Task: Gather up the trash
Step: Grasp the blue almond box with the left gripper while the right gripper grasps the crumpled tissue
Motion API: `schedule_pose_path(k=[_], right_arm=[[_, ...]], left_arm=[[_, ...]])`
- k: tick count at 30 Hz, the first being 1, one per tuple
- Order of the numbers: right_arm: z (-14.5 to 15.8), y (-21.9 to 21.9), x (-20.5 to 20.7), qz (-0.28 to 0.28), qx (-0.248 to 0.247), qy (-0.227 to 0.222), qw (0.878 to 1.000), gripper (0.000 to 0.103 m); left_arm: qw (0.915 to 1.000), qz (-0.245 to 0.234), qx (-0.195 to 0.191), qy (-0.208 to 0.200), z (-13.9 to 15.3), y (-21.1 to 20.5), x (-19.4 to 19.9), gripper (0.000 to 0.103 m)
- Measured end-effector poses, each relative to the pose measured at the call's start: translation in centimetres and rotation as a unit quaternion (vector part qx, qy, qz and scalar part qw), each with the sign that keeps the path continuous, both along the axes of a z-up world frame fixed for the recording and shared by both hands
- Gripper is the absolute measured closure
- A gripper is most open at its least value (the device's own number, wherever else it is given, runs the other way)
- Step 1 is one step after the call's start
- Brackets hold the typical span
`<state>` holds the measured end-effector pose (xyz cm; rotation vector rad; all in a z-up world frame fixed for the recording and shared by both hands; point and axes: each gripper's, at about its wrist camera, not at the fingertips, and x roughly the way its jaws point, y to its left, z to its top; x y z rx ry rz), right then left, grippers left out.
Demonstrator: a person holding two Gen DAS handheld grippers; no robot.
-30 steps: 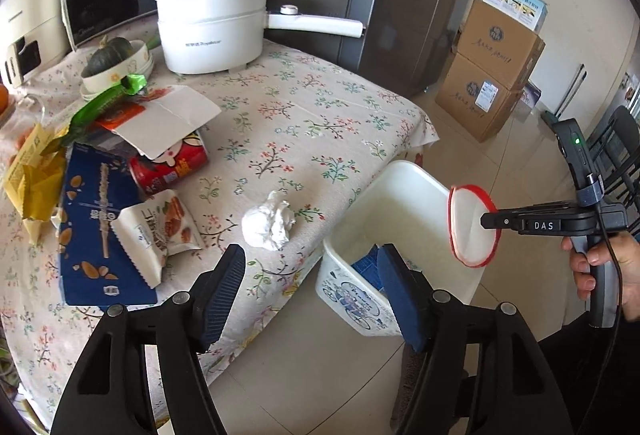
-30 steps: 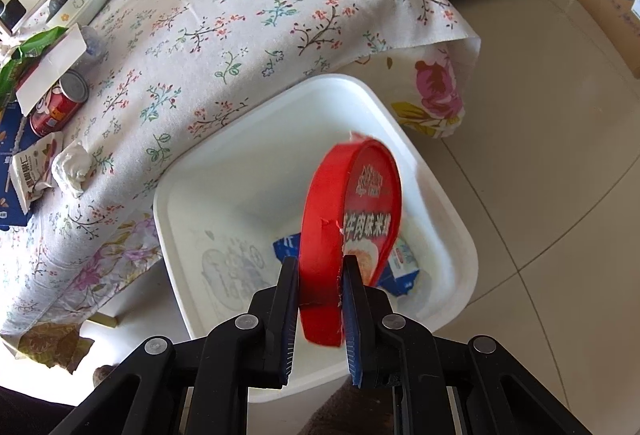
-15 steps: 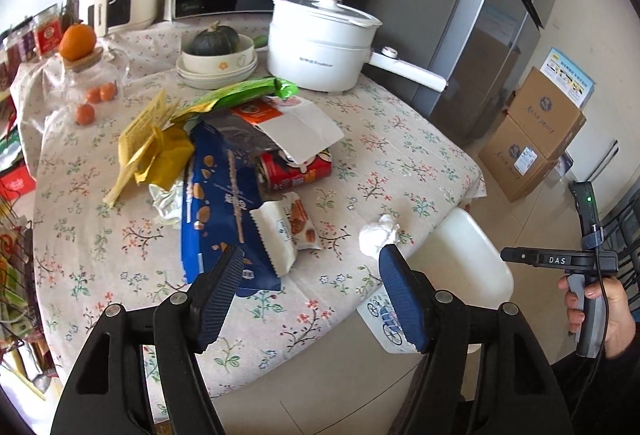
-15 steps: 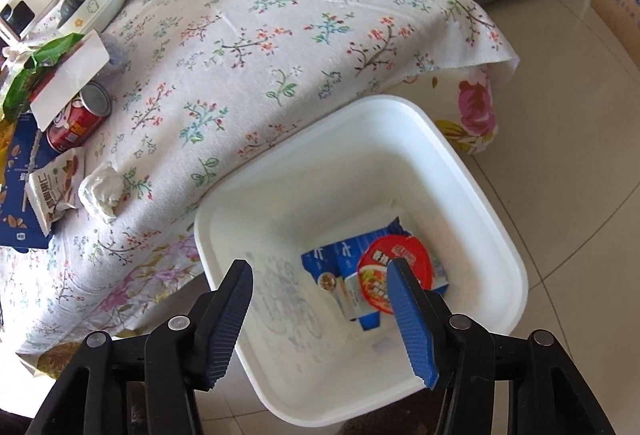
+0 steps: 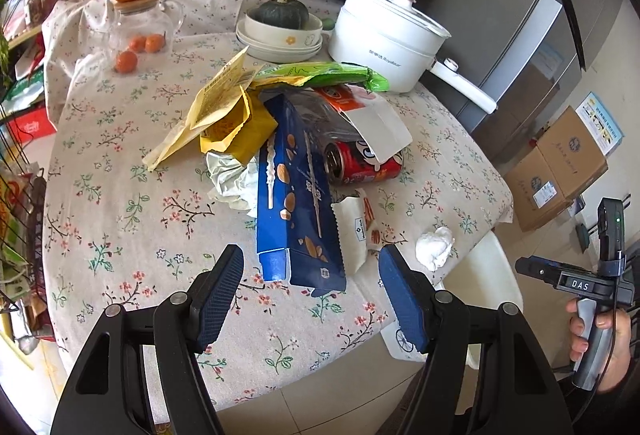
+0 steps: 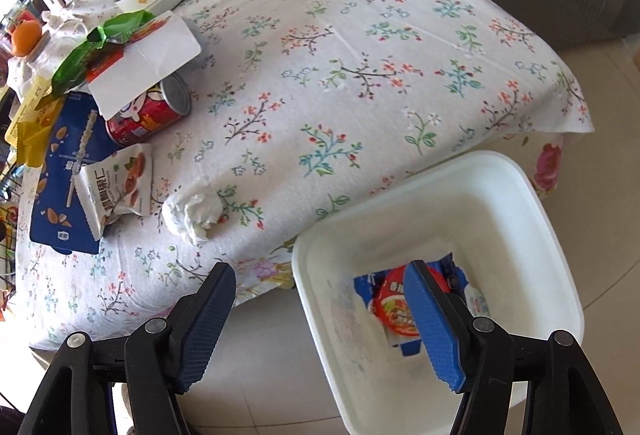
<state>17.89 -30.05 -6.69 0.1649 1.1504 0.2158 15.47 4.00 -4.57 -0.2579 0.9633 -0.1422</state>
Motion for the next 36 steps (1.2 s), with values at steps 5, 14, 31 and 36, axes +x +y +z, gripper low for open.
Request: schedule_pose_path(k=[5,14,31,36], right_arm=[[-0.2,2.1,1.1,0.016,-0.01,0.005,1.0,0.027],[-0.2,5.7,2.4,0.051,-0.029,0.006,0.998,0.027],[-1.2,7.2,3.4,0.052,-0.026,0.02,0.998,0.027],[-1.9,8.4,4.1,0.052,-0.02,0.03,0.998,0.027]], left_arm=[[0.9997,0.01,-0.015,0.018,-1.8,0.4,2.5,0.033],[0.9979,0.024,-0.03,0.052,-4.2,0.5,5.3,0.069],[0.9998,0.013,-0.001,-0.015,0.7,0.6,0.2,0.078],[0.9997,0.011,-0.007,-0.022,1.4,1.7,-2.5,0.078]])
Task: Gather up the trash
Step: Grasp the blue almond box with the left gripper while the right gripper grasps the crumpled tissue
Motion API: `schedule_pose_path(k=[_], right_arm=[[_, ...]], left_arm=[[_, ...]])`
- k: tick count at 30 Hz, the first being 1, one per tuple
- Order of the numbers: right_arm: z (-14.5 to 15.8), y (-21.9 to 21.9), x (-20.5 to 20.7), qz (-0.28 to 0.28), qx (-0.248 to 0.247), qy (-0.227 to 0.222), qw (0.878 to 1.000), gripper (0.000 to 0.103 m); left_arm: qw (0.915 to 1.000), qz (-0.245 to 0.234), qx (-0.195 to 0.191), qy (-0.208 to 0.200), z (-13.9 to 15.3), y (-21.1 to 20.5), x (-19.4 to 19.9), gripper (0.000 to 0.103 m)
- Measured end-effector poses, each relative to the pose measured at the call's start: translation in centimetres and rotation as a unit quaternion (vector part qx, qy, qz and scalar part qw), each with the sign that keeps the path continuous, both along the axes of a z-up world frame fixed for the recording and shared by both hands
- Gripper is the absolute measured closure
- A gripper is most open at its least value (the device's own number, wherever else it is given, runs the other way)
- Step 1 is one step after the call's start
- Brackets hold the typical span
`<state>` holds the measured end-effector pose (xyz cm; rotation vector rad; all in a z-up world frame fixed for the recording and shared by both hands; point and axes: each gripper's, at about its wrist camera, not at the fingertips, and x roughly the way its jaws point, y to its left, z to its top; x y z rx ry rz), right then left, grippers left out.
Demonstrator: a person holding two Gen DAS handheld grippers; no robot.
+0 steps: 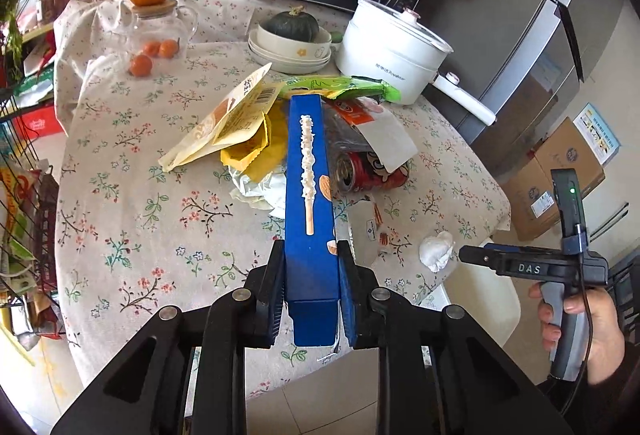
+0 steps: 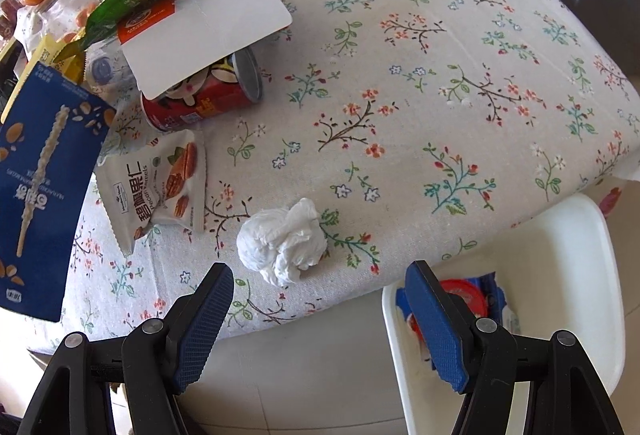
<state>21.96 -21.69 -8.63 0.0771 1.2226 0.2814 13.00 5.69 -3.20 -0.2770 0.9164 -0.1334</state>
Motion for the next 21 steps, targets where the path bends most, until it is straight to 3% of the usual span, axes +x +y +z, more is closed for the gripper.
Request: schedule_pose_path(k=[7,10,15,21], right_arm=[[-1.4,2.5,1.1,0.007,0.011,0.018,1.0,0.034],[-2.3,3.4,1.5,0.01,0.013,0.028,0.999,0.044],[-2.7,4.0,2.0,0.013,0.01,0.025,1.0,0.071],[-0.7,3.0,0.9,0.012,0.028,-0.006,1.0,0.073]], left_arm=[[1.0,-0.003,-0.001,-0.008,0.4,1.3,-2.4,0.078],[1.0,-0.004,-0.004,-0.007,0.3,1.6,-2.9,0.078],[0.9999,-0.004,-0.007,-0.014,0.7,2.0,-3.6,0.078],[0.9991,-0.003,-0.023,-0.035,1.9,2.4,-4.0,0.078]])
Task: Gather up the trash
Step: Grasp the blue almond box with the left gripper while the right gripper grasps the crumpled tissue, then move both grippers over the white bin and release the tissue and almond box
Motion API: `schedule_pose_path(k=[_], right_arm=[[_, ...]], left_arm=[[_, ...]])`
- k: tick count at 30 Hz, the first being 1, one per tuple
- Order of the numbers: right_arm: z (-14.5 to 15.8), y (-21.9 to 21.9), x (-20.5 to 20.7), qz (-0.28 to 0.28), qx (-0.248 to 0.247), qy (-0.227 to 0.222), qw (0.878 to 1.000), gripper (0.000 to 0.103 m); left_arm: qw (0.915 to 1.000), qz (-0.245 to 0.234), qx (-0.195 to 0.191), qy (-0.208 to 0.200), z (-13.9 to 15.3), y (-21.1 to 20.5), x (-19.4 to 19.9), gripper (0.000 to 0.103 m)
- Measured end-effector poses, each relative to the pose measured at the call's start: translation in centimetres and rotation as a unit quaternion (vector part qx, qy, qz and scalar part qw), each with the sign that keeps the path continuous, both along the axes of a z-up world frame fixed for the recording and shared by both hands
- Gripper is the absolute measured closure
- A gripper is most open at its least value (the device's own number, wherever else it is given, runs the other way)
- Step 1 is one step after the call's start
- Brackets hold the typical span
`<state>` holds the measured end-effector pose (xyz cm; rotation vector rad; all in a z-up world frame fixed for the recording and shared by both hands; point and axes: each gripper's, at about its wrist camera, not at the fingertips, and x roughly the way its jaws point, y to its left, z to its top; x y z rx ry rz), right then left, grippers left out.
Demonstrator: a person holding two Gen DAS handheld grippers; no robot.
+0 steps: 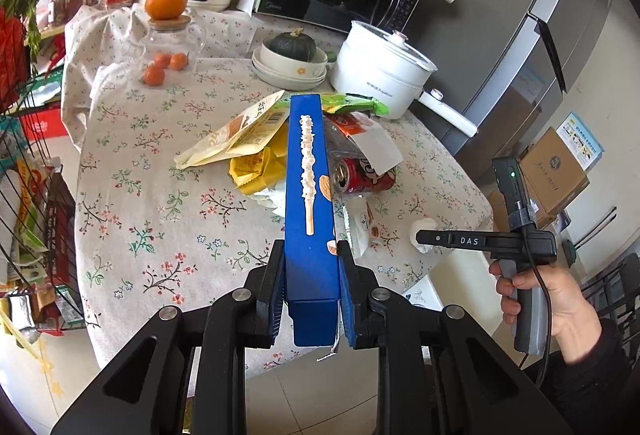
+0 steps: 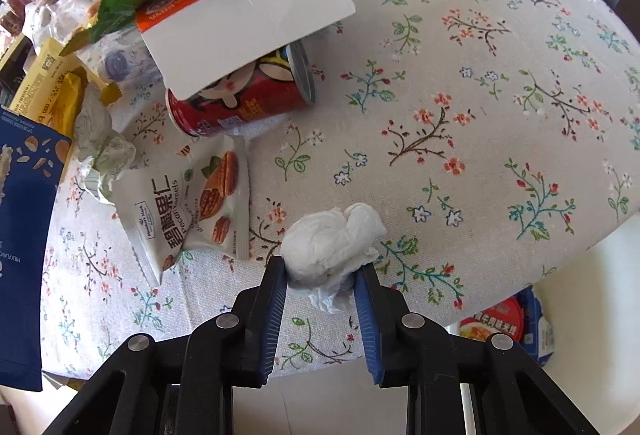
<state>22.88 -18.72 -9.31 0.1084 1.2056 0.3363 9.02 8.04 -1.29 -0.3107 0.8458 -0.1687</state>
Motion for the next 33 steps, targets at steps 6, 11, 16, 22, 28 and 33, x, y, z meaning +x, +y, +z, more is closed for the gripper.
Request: schedule_pose_path(k=[6,11,16,22,28,33], right_arm=[[1.9,-2.9,-1.5,-0.009,0.02,-0.016,1.0,0.073],[2.6,-6.2,-2.7,-0.031,0.029,-0.022,0.999,0.072],[2.6,-9.8,-3.7,-0.056,0.034,-0.021,0.998,0.072],[2.0,-14.2,-5.3,-0.088,0.031,-0.018,0.995,0.072],[1.1,-17.9,-6.7,-0.118,0.028,-0.01,0.993,0.072],[0.1,-20.8,-7.8,-0.142,0.023,0.003,0.99,0.071]], left_arm=[[0.9997,-0.02,-0.012,-0.01,0.6,-1.5,0.2,0.078],[0.9986,-0.05,-0.015,-0.006,0.5,-4.2,1.0,0.078],[0.9957,-0.092,-0.015,0.002,0.1,-8.2,1.7,0.078],[0.9885,-0.151,-0.008,0.013,-0.5,-13.8,2.6,0.078],[0.9787,-0.203,0.001,0.034,-1.9,-19.0,3.0,0.078],[0.9699,-0.234,0.002,0.065,-4.1,-22.7,3.5,0.078]])
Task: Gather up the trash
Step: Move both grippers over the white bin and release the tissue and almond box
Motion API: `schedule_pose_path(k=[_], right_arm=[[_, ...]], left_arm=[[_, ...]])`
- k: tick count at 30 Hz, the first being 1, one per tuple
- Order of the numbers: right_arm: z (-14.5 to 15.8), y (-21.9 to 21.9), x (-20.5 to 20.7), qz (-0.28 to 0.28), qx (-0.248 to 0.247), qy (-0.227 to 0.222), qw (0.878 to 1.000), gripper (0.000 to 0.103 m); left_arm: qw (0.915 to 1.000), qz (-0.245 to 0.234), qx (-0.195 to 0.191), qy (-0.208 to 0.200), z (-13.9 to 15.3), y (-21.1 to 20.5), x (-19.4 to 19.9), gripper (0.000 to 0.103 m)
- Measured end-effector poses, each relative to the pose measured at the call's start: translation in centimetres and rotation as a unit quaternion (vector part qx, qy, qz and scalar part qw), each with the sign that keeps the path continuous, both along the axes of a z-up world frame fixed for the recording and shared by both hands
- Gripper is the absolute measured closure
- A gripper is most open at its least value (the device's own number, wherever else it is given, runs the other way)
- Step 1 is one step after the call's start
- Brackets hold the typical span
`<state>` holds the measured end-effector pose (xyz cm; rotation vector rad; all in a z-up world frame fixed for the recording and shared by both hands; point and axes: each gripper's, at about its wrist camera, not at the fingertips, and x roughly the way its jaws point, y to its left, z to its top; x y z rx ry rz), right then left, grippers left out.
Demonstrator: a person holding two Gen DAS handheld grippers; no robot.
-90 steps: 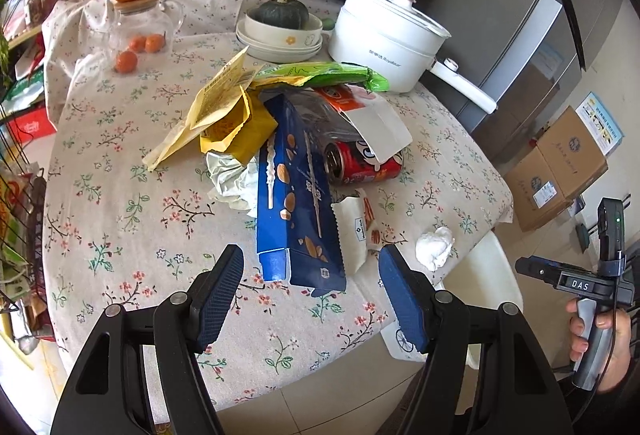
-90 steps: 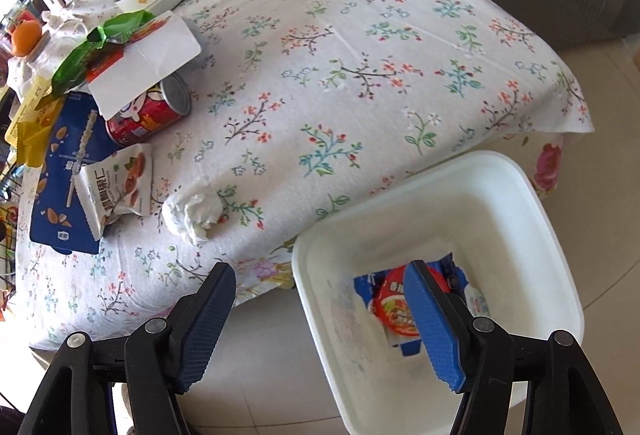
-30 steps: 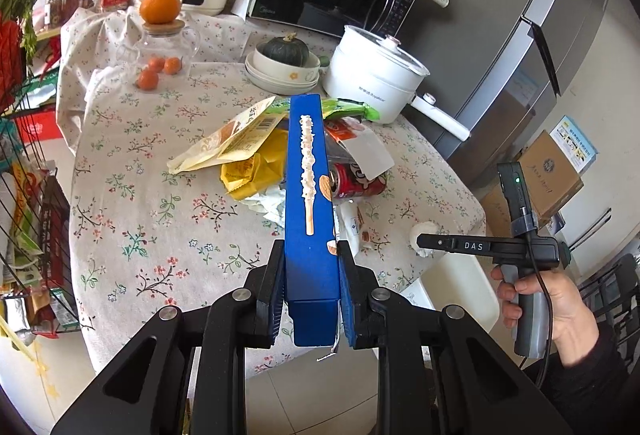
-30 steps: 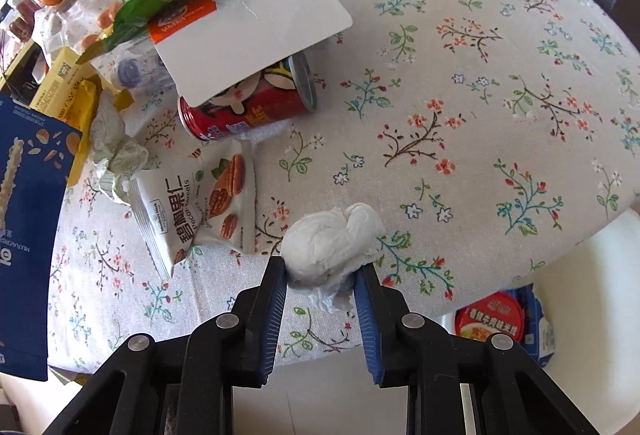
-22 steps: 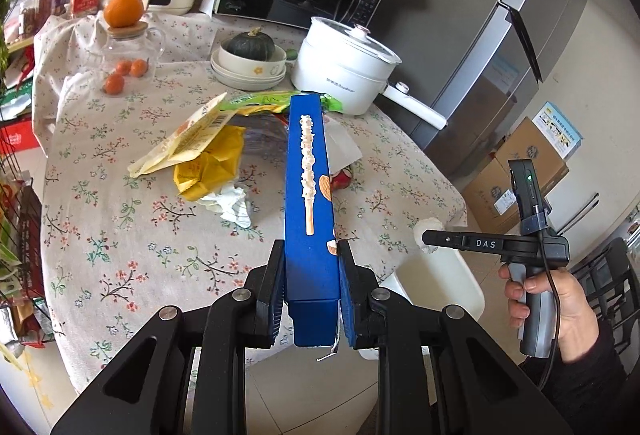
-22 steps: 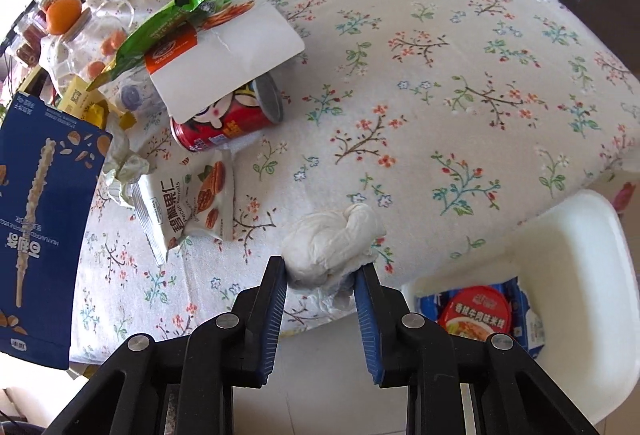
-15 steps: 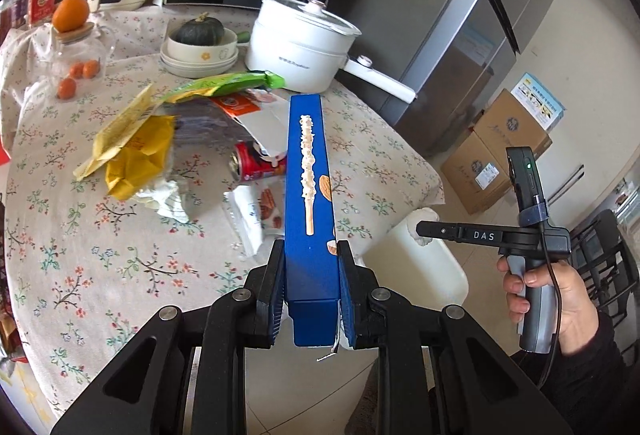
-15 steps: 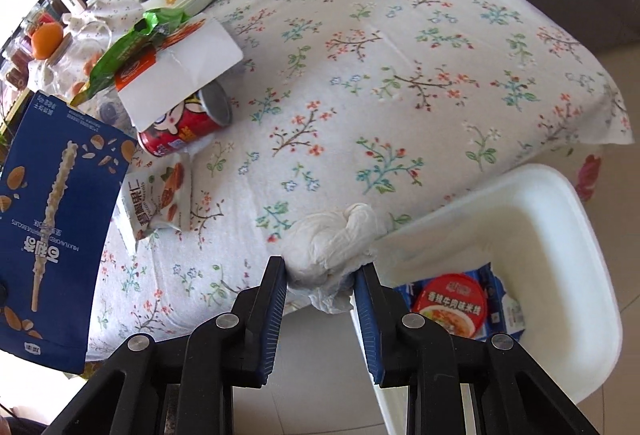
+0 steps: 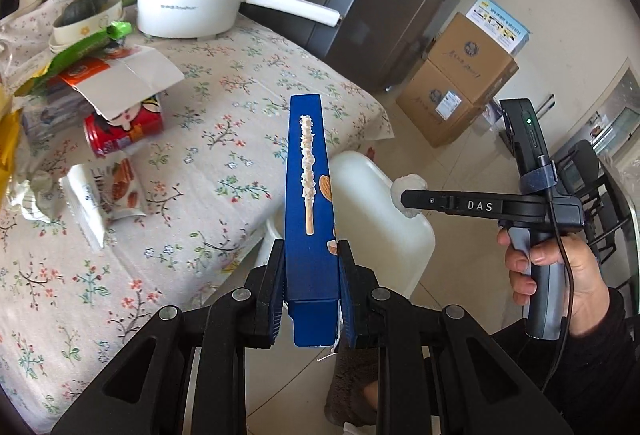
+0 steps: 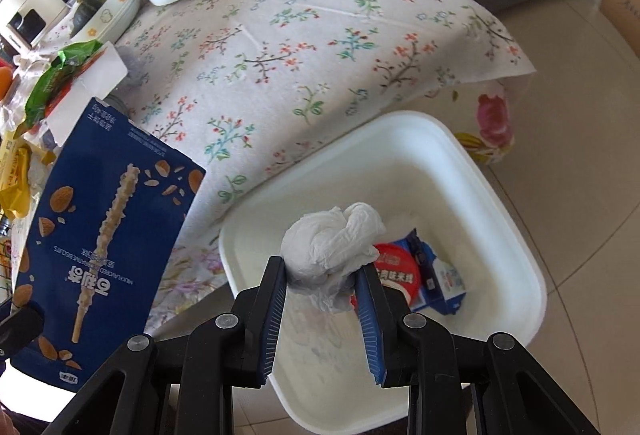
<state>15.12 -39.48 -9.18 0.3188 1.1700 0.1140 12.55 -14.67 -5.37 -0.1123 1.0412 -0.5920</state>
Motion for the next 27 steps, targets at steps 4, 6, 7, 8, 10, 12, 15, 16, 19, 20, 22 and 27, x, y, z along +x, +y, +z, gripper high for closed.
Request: schedule_pose_path(k=[4,6,7,8,10,12,15,16,19,20,22,27], right_arm=[[-0.7,-1.9,-0.9,-0.018,-0.002,0.01,1.0,0.071],[-1.0,-2.8,-1.2,-0.026,-0.001,0.014,1.0,0.071],[-1.1,-3.1,-1.2,-0.03,0.0,0.015,0.999,0.071],[-1.2,-3.4,-1.3,-0.034,0.0,0.016,0.999,0.071],[-1.3,-3.8,-1.4,-0.039,0.0,0.019,0.999,0.07],[-1.4,-4.0,-1.4,-0.041,0.0,0.021,0.999,0.07],[-1.5,-4.1,-1.5,-0.042,0.001,0.022,0.999,0.07],[-1.5,-4.2,-1.5,-0.042,0.001,0.022,0.999,0.07],[-1.5,-4.1,-1.3,-0.042,-0.003,0.022,0.999,0.07],[-1.5,-4.2,-1.3,-0.043,-0.003,0.022,0.999,0.07],[-1.6,-4.2,-1.2,-0.042,-0.003,0.023,0.999,0.07],[-1.6,-3.9,-1.1,-0.038,-0.004,0.023,0.999,0.07]], left_arm=[[0.9997,-0.016,0.008,0.019,-1.7,-2.6,0.5,0.078],[0.9994,-0.023,0.014,0.023,-2.4,-3.6,0.7,0.078],[0.9992,-0.026,0.016,0.025,-2.7,-4.0,0.8,0.078],[0.9991,-0.028,0.017,0.027,-3.0,-4.4,0.9,0.078],[0.9987,-0.035,0.02,0.03,-3.5,-5.2,1.1,0.078],[0.9984,-0.041,0.023,0.031,-4.0,-5.8,1.4,0.078],[0.9981,-0.047,0.028,0.028,-4.6,-6.4,1.8,0.078],[0.998,-0.049,0.03,0.025,-4.7,-6.5,1.9,0.077],[0.9967,-0.053,0.062,0.007,-4.7,-7.0,2.0,0.073],[0.9957,-0.051,0.077,0.0,-4.6,-7.1,1.9,0.07],[0.9944,-0.045,0.095,-0.015,-4.3,-6.9,1.9,0.045],[0.9954,-0.025,0.091,-0.015,-3.9,-5.5,2.3,0.037]])
